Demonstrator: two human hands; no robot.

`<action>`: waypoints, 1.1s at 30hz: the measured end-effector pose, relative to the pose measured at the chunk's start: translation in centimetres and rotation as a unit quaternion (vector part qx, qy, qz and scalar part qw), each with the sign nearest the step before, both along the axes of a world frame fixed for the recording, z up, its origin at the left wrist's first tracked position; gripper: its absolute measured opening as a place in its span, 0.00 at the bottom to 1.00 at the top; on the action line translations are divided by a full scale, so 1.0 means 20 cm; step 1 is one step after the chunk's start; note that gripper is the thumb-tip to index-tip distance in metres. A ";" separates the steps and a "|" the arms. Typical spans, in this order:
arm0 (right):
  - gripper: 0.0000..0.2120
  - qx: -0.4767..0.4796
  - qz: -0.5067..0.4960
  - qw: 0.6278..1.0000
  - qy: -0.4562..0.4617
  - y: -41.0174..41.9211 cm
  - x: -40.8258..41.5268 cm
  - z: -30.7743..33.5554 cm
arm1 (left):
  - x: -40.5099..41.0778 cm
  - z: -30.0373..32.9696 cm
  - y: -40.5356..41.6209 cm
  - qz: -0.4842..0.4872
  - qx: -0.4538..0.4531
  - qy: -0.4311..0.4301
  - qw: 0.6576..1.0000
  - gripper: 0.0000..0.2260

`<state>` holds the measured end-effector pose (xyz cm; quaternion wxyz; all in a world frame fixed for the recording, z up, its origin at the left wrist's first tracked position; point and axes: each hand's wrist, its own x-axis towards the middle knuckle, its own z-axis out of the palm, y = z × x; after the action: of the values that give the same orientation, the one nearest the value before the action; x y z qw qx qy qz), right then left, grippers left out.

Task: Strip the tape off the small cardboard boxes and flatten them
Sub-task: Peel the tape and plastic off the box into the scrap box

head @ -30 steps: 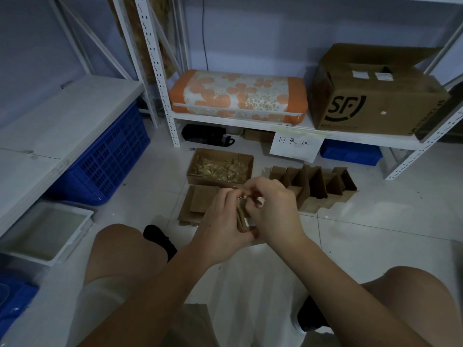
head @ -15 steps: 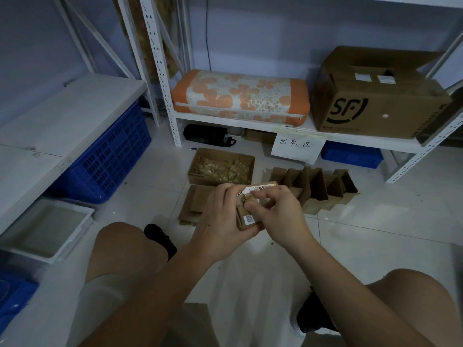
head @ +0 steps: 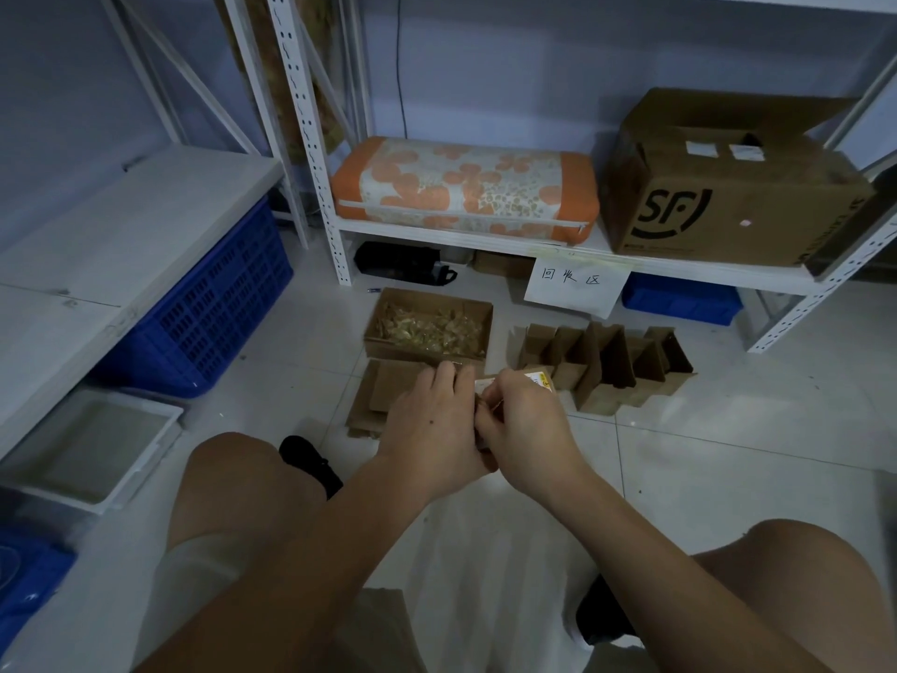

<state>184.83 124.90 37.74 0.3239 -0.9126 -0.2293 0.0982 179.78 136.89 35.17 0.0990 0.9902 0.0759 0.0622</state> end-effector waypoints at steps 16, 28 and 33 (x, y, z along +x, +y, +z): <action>0.07 0.155 -0.143 0.974 -0.084 -0.11 0.11 -0.03 | 0.03 -0.01 -0.01 0.004 -0.103 0.009 0.995 0.42; 0.08 0.128 0.087 0.977 -0.149 -0.11 0.07 -0.04 | 0.04 0.00 0.01 0.038 -0.082 -0.027 0.996 0.35; 0.15 0.127 0.008 0.986 -0.109 -0.12 0.07 -0.08 | 0.03 0.00 0.00 0.043 -0.049 -0.040 0.997 0.36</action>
<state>186.22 122.56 36.14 0.4099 -0.8673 -0.2808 -0.0294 180.46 136.86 35.16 0.1474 0.9767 0.1177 0.1020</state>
